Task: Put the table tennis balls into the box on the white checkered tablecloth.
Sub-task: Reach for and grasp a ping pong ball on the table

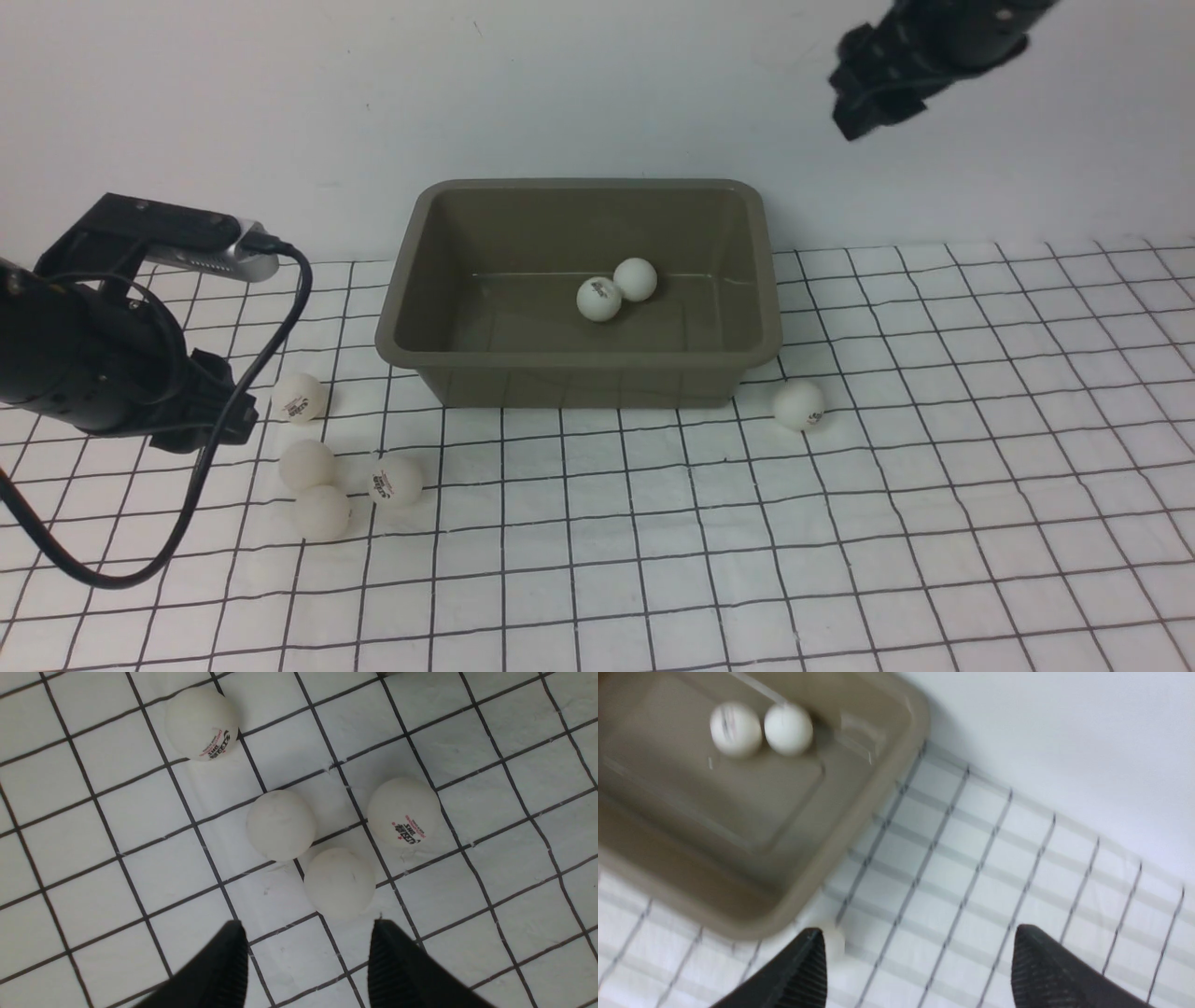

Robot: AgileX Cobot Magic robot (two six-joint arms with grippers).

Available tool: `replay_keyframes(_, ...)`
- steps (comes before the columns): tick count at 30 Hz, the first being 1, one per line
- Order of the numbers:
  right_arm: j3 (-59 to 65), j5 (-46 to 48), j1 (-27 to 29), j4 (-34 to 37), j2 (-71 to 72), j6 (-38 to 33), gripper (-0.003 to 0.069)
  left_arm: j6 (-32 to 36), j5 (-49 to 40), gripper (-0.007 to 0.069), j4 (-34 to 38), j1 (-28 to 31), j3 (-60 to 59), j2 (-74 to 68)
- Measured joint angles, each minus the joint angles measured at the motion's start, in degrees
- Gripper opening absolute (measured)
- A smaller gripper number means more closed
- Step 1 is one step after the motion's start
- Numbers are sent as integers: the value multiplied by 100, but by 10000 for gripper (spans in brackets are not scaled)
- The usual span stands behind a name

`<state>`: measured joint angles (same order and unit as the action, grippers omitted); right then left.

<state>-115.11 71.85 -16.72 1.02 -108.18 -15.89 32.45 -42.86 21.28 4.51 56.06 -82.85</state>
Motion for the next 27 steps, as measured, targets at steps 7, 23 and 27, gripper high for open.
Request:
replay_keyframes(7, 1985, -161, 198, 226, 981, -228, 480, 0, -37, 324, 0, 0, 0, 0)
replay_keyframes(23, 3934, -2355, 198, 823, 535, -1471, 480, 41, -43, 324, 144, 0, 0, 0)
replay_keyframes(27, 3934, -2437, 198, 1014, 286, -1692, 480, 51, -43, 324, 144, 0, 0, 0)
